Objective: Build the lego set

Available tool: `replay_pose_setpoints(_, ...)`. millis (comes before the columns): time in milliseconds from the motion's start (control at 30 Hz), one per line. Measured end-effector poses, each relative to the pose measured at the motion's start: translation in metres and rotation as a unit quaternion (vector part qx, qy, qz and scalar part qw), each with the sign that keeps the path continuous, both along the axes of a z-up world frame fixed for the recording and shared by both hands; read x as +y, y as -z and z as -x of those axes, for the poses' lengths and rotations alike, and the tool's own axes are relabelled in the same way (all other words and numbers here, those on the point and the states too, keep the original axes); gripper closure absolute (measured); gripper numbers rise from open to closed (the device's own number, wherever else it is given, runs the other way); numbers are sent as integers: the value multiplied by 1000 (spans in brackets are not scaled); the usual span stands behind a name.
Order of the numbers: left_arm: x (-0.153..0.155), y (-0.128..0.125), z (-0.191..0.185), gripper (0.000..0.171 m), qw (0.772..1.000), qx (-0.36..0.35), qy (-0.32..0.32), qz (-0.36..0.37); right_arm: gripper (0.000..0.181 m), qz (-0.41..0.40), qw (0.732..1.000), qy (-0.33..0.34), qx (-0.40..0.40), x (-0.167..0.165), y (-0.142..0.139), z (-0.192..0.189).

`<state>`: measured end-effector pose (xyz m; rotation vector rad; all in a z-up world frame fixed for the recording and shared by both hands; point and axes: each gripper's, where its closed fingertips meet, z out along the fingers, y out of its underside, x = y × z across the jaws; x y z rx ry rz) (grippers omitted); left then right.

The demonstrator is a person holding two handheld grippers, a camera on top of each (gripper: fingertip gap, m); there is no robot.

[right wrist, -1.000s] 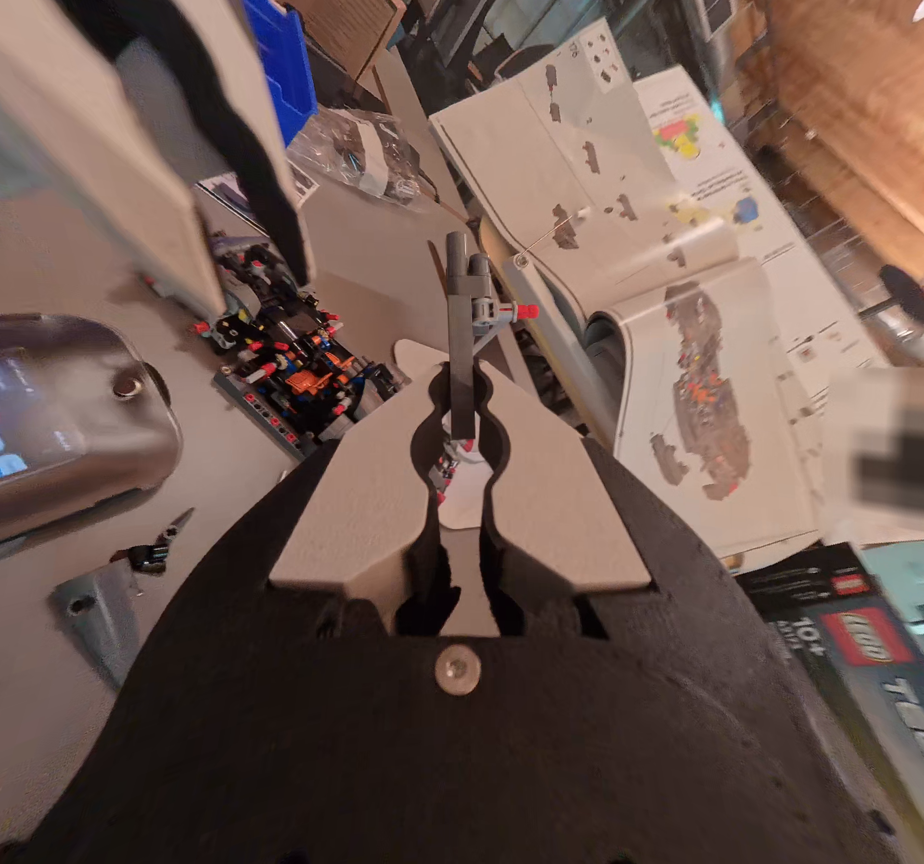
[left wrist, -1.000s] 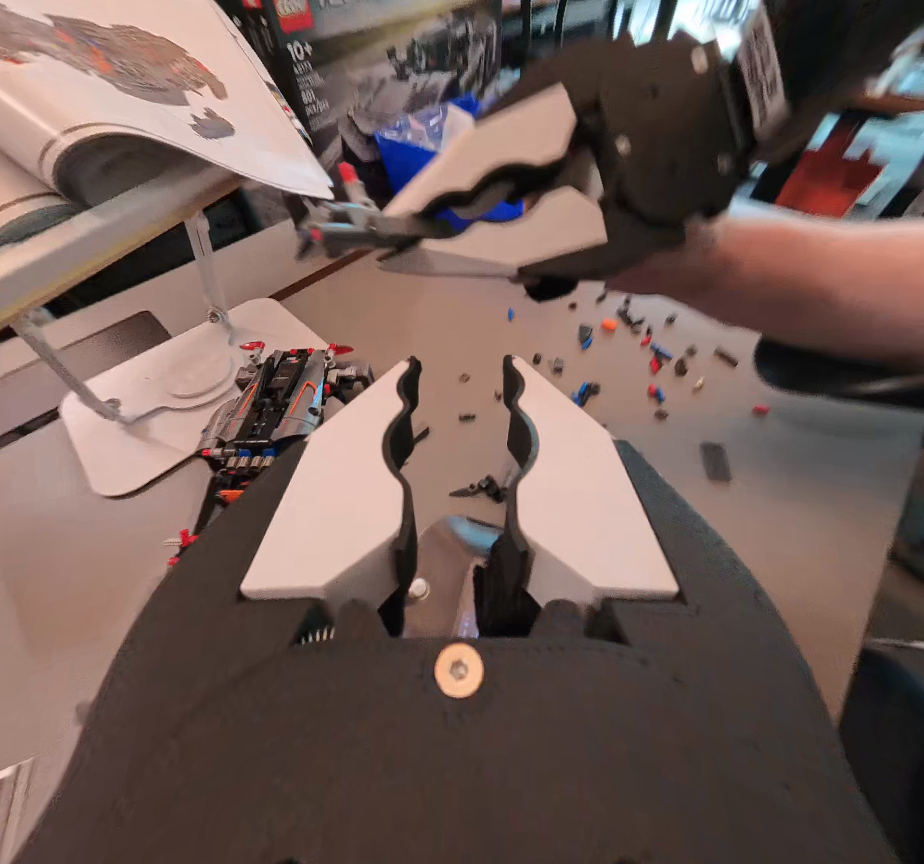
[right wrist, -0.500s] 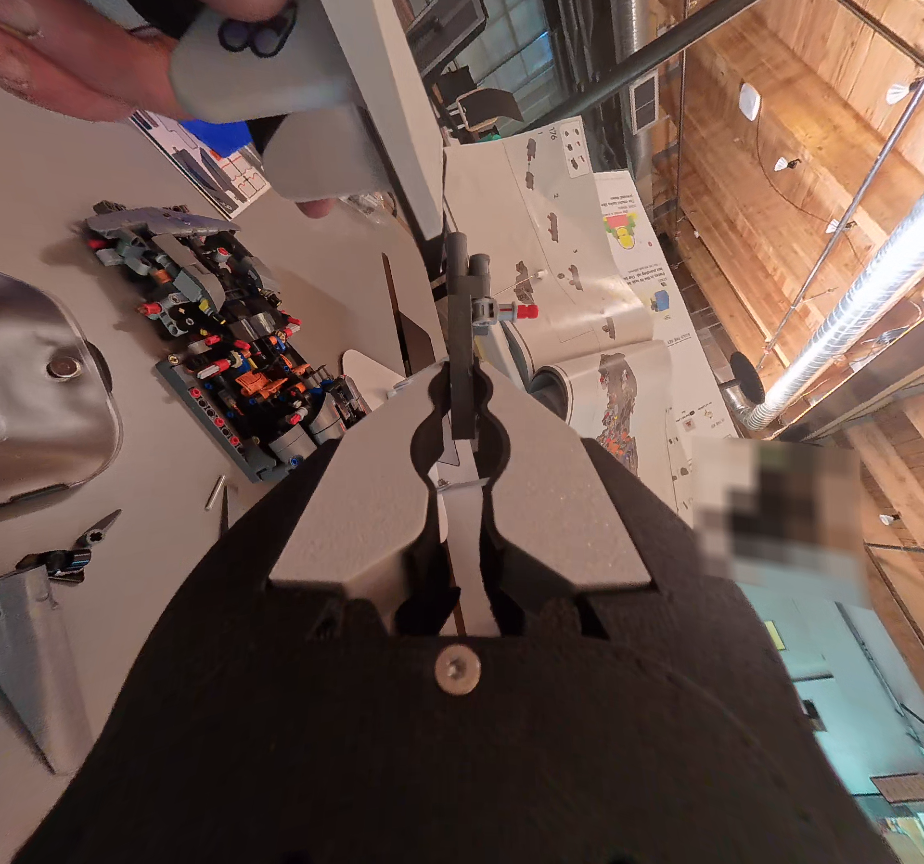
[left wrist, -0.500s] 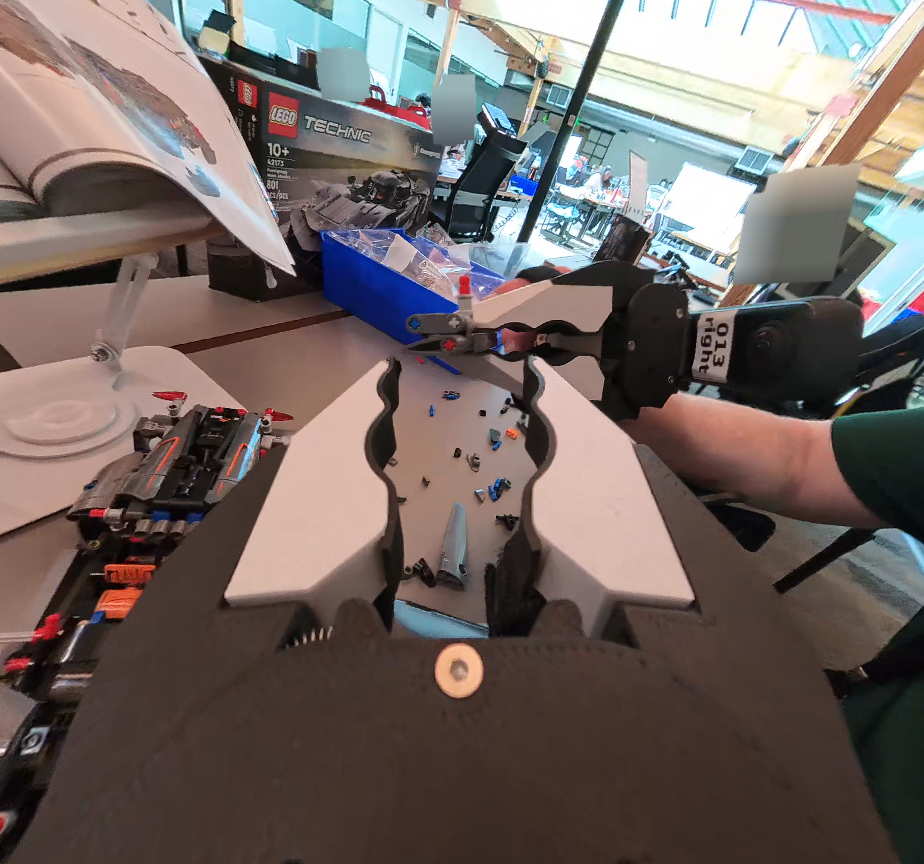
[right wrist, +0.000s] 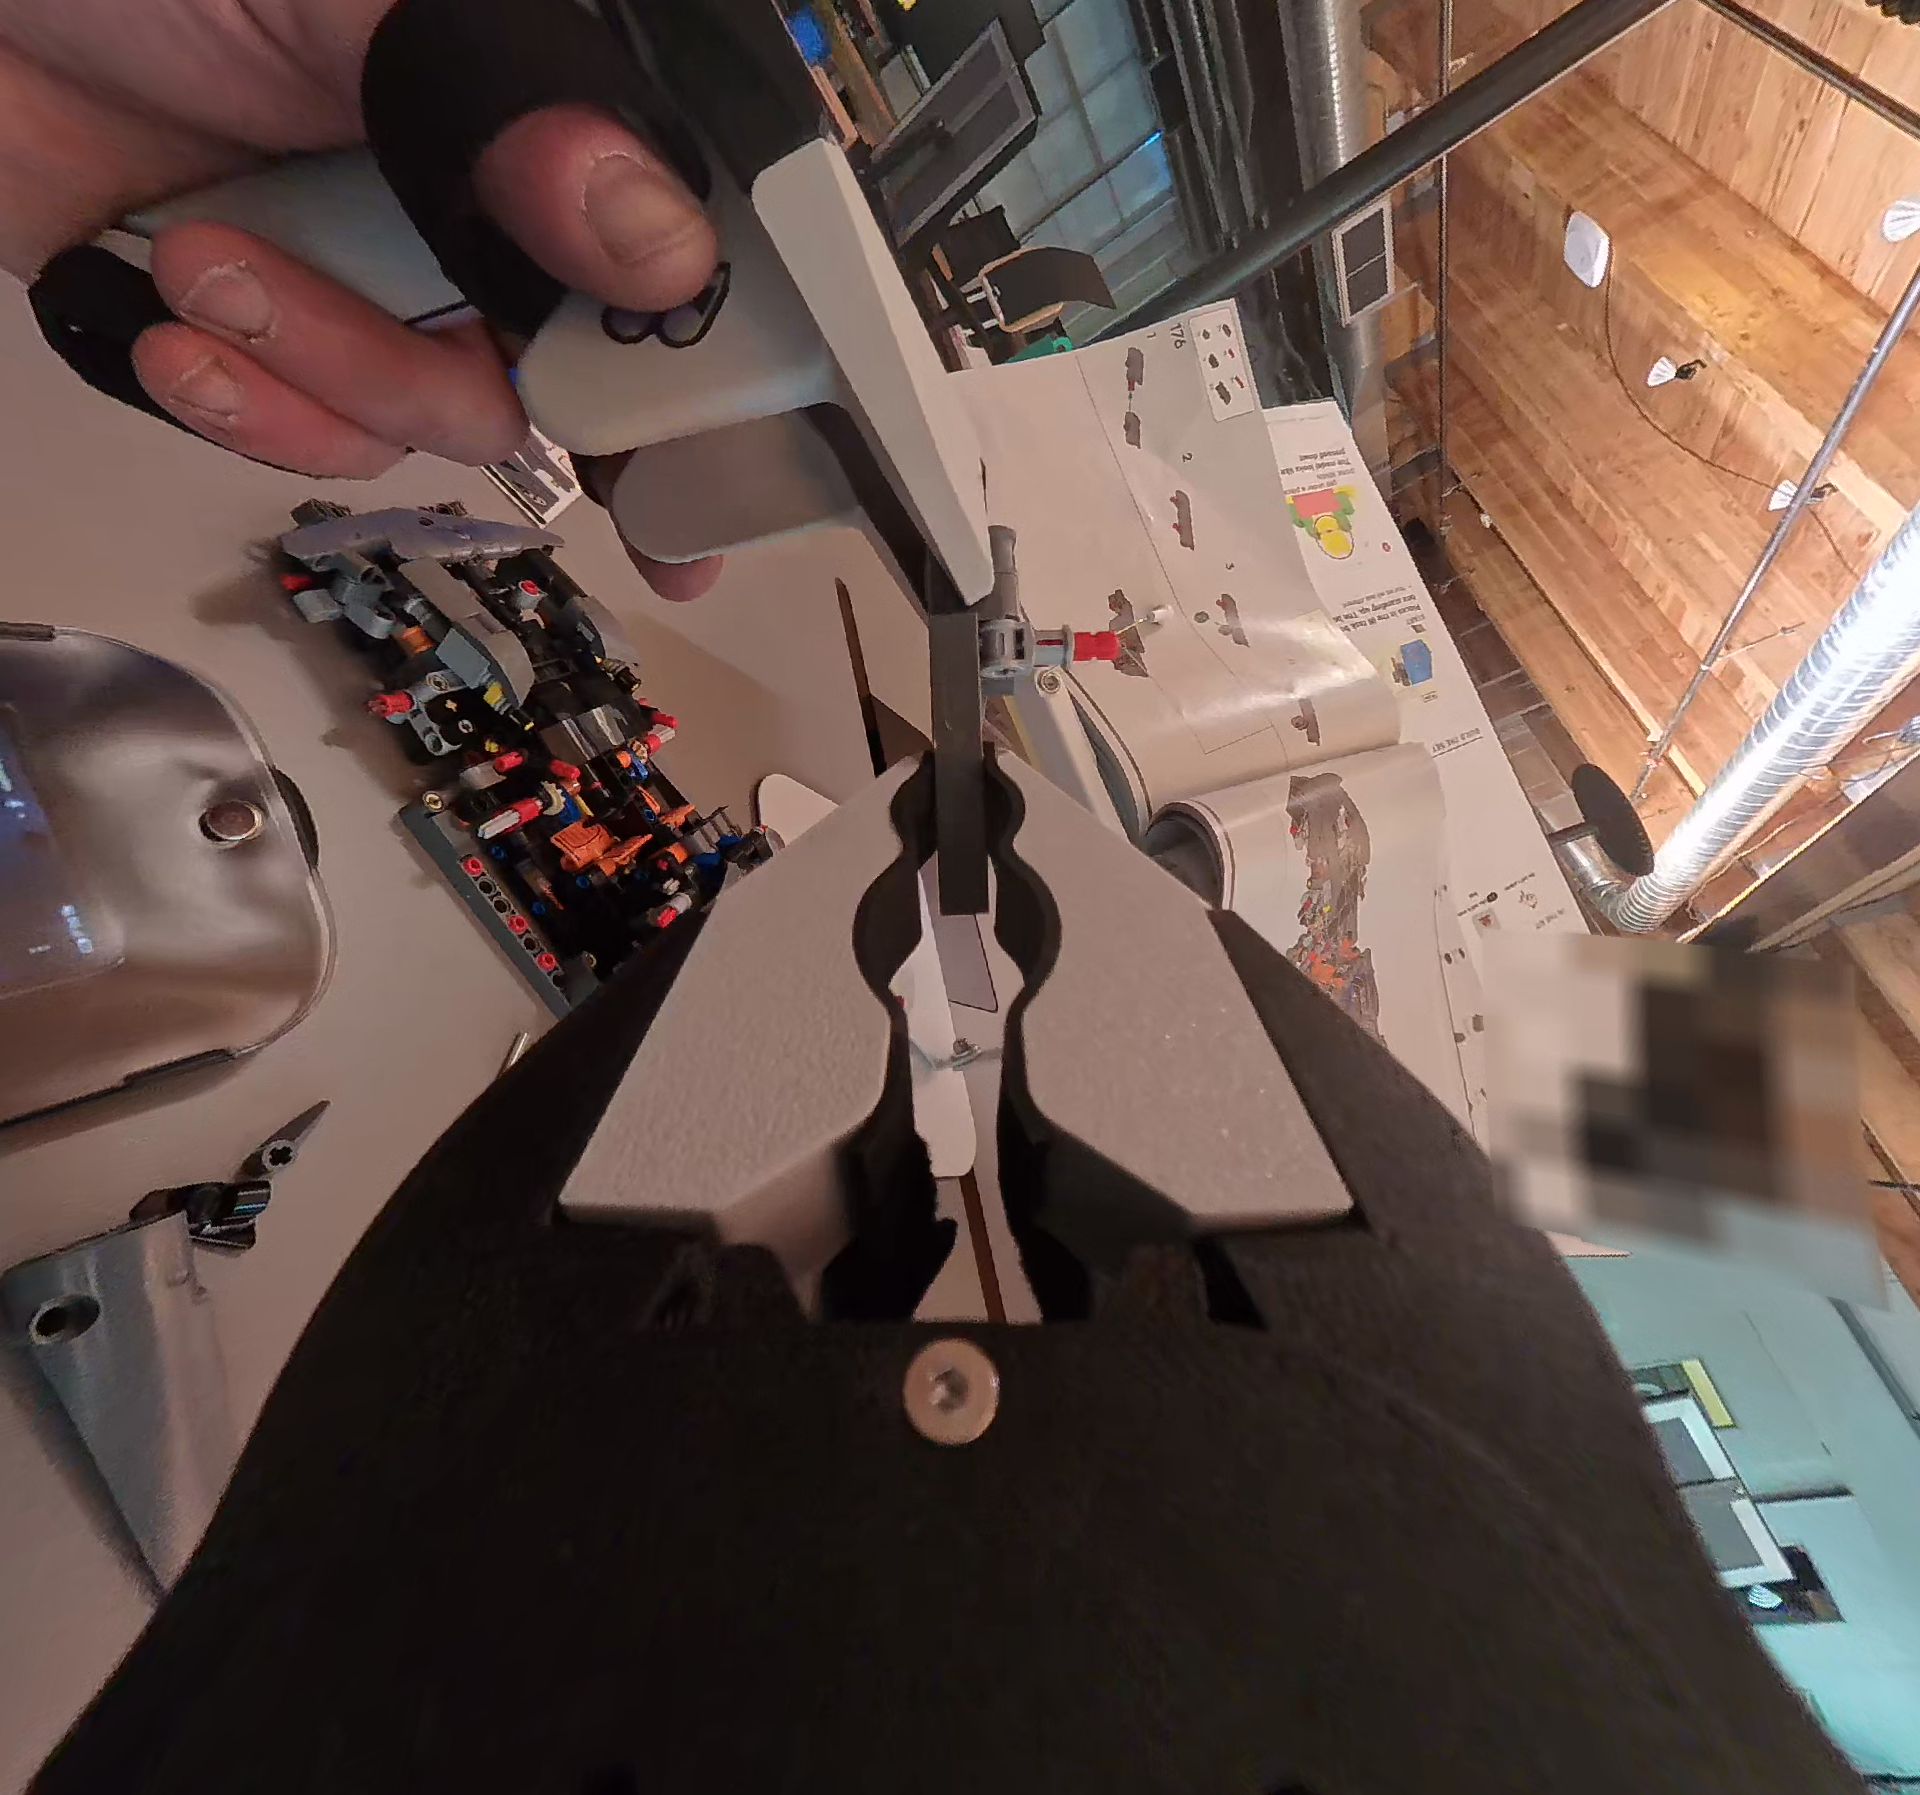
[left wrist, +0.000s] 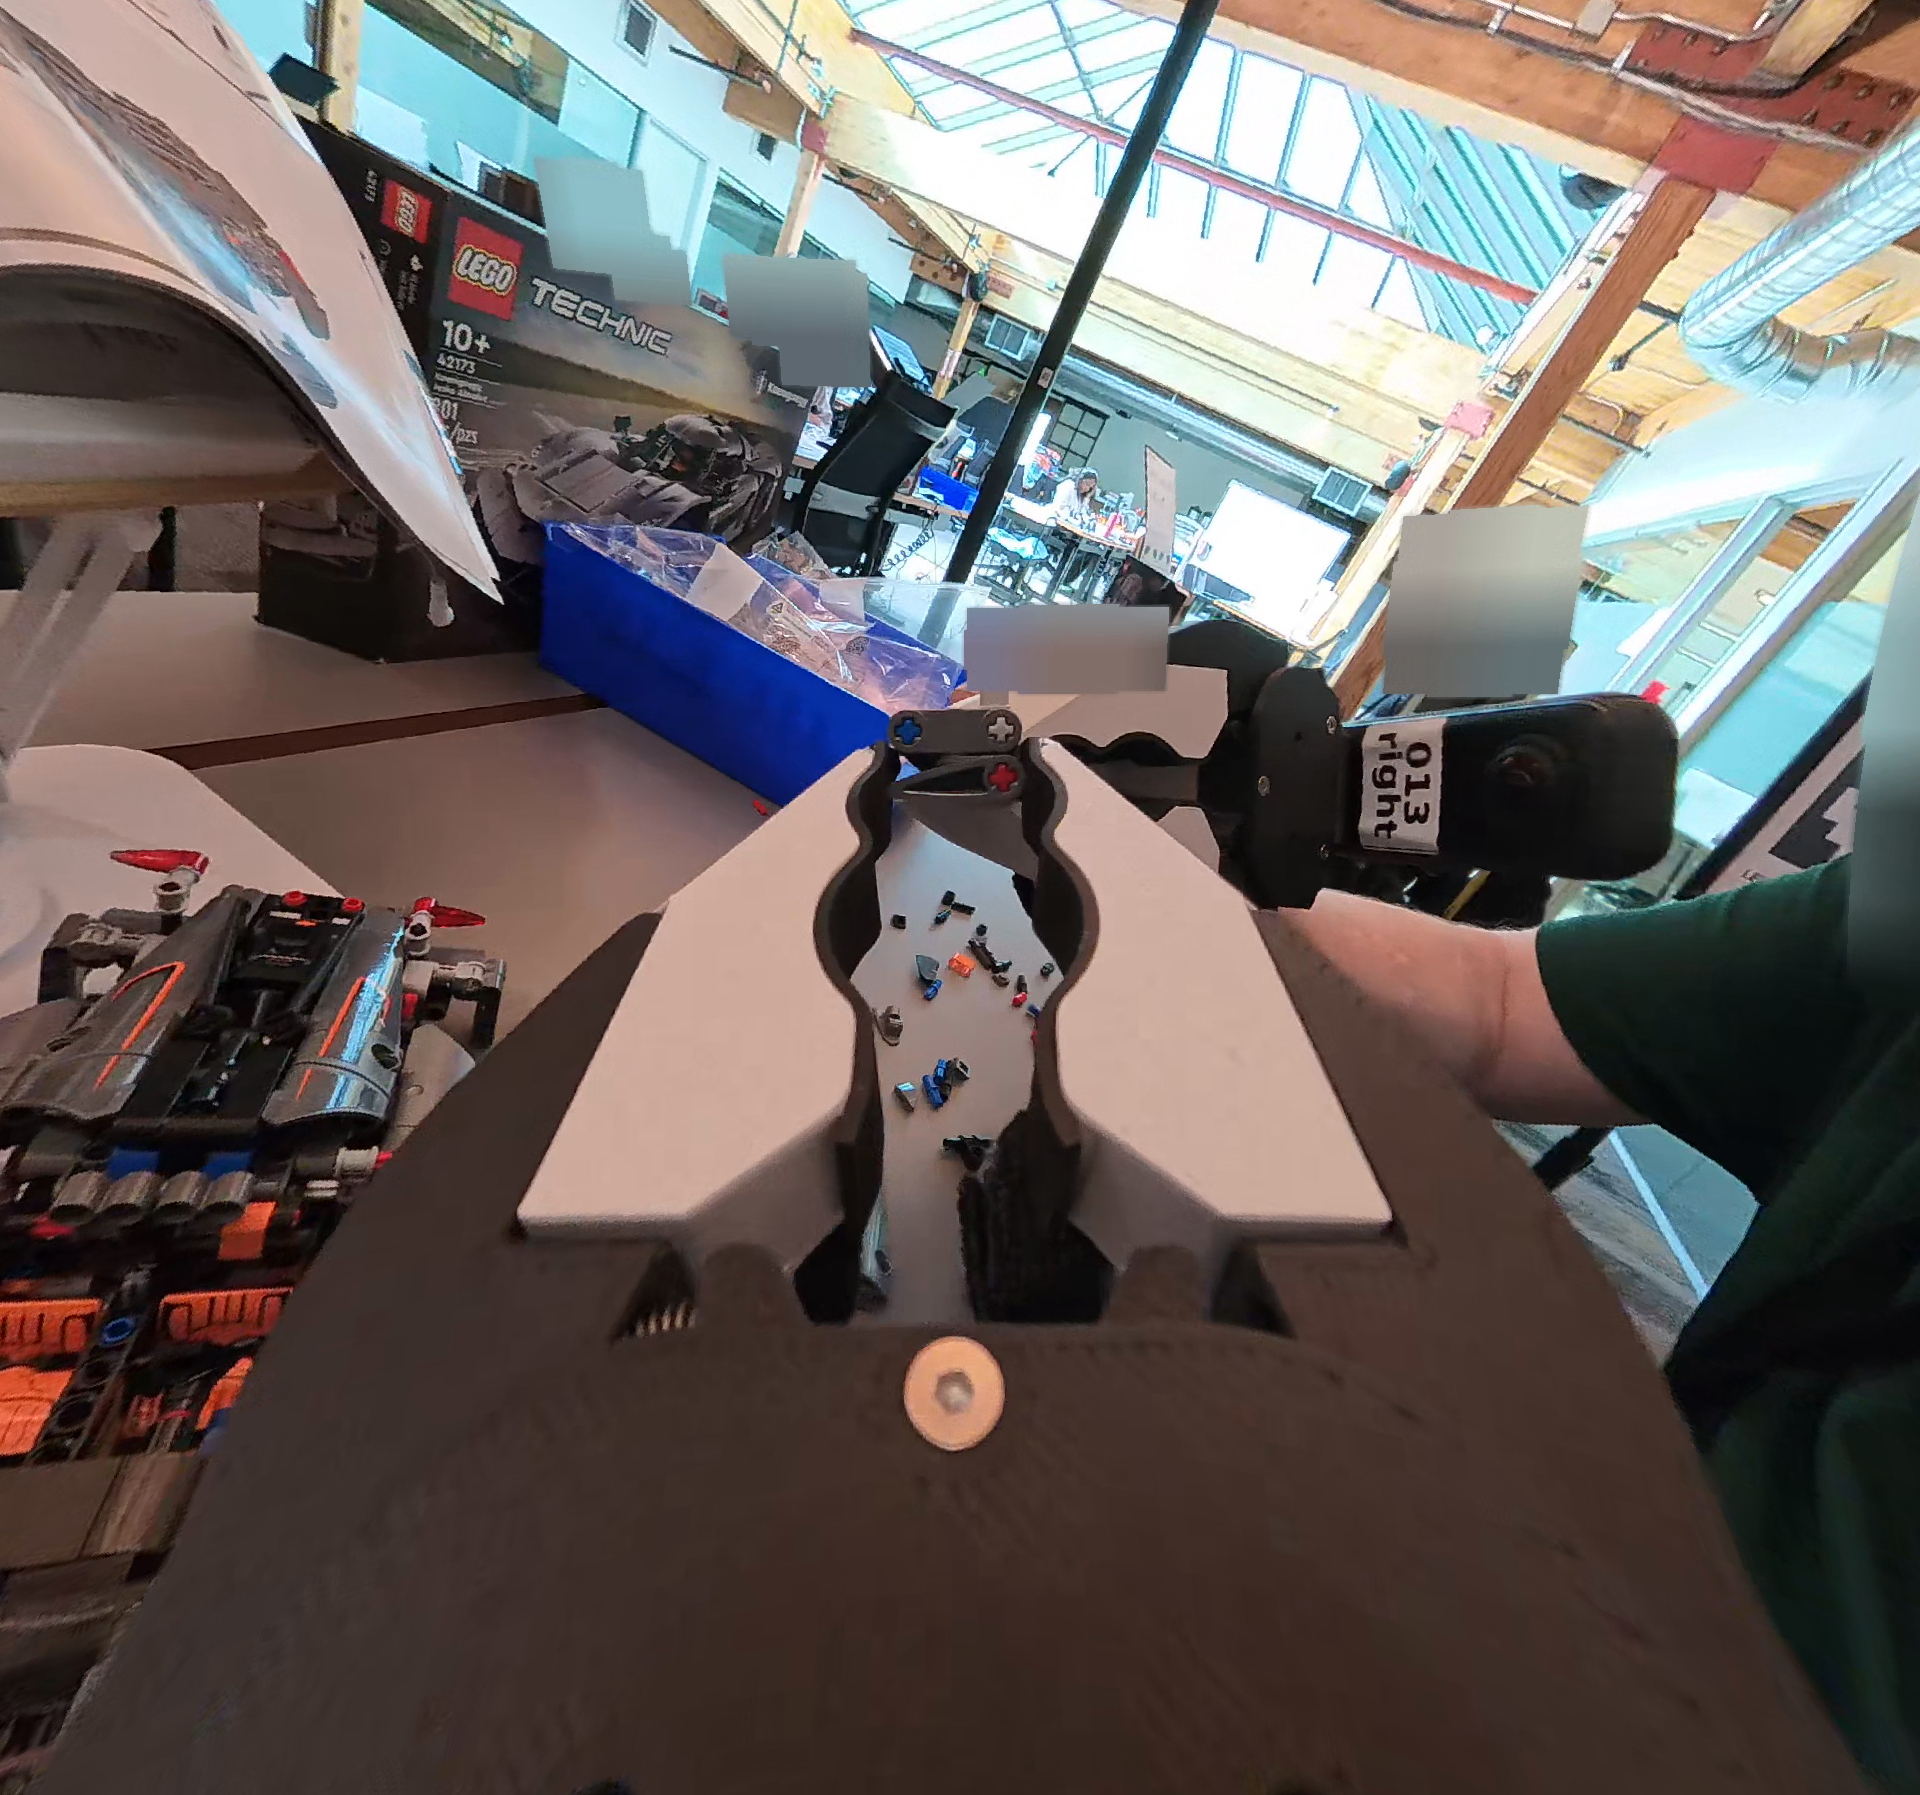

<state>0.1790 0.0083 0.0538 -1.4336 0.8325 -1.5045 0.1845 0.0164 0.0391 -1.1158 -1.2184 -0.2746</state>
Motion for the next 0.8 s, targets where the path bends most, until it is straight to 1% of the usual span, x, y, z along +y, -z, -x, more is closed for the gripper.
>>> replay_pose_setpoints(100,0,-1,1,149,1000,1,-7,-12,176,3,1000,-4,5,0,0,2)
replay_pose_setpoints(200,4,-3,5,149,999,1,-26,-21,149,17,1000,-6,24,1,-1,2)
replay_pose_setpoints(333,11,-9,19,149,998,-1,-57,-34,143,84,994,-32,60,1,2,-2)
replay_pose_setpoints(367,12,-11,24,149,997,0,-64,-38,146,118,990,-53,58,-2,8,0)
replay_pose_setpoints(400,12,-11,28,149,997,1,-69,-40,151,174,980,-87,50,-9,19,5)
replay_pose_setpoints(433,14,-10,33,149,996,8,-77,-43,151,237,963,-120,40,-18,33,10)
replay_pose_setpoints(467,15,-9,37,149,995,16,-85,-49,154,299,942,-153,19,-29,48,14)
replay_pose_setpoints(500,15,-8,40,149,994,23,-91,-53,161,361,915,-180,-13,-44,66,15)
replay_pose_setpoints(567,15,-7,47,149,993,27,-98,-56,165,444,868,-211,-73,-68,96,14)
replay_pose_setpoints(600,15,-7,50,149,993,28,-101,-57,168,477,844,-219,-109,-80,112,11)
replay_pose_setpoints(667,15,-6,54,149,992,33,-105,-60,167,501,824,-211,-158,-91,136,3)
replay_pose_setpoints(733,14,-5,56,149,992,33,-105,-62,167,544,793,-206,-181,-102,152,-8)
replay_pose_setpoints(767,13,-5,58,149,992,33,-105,-62,166,549,789,-198,-191,-102,158,-13)
replay_pose_setpoints(800,12,-4,58,149,992,33,-105,-63,166,545,791,-197,-197,-102,159,-17)
